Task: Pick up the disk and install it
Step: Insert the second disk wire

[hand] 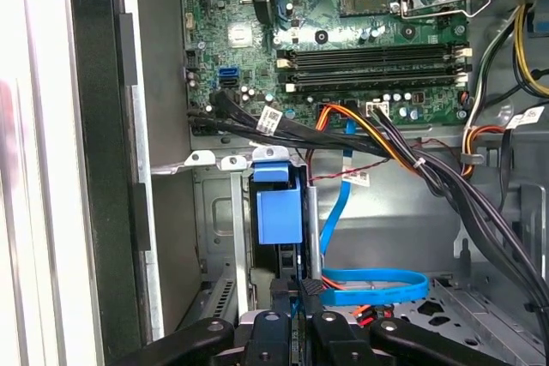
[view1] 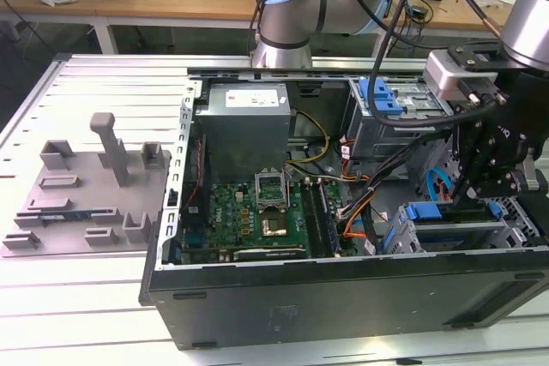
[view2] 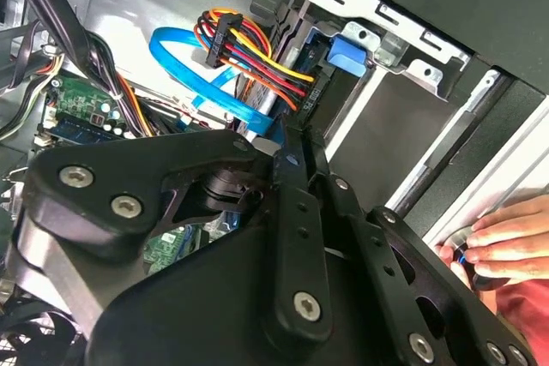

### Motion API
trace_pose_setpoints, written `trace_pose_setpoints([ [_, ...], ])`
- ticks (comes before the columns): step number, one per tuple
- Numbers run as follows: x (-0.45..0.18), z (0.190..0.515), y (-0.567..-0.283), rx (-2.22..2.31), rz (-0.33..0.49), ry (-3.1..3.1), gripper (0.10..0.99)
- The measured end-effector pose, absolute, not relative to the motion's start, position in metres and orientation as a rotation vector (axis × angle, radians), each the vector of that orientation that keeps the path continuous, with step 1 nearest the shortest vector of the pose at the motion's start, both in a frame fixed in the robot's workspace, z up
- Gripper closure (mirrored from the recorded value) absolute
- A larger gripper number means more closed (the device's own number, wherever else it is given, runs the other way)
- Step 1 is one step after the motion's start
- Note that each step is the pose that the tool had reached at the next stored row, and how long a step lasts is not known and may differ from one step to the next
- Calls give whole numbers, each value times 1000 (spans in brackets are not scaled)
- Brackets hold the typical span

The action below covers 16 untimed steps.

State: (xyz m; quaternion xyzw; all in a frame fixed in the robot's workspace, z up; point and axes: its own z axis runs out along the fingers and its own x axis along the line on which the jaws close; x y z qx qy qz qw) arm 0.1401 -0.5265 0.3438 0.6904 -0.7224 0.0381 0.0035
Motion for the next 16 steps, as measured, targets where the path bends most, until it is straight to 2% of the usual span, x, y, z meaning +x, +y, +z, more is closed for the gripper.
trace_pose_setpoints([
  [16, 140, 348, -524, 2163, 133, -2252, 925],
])
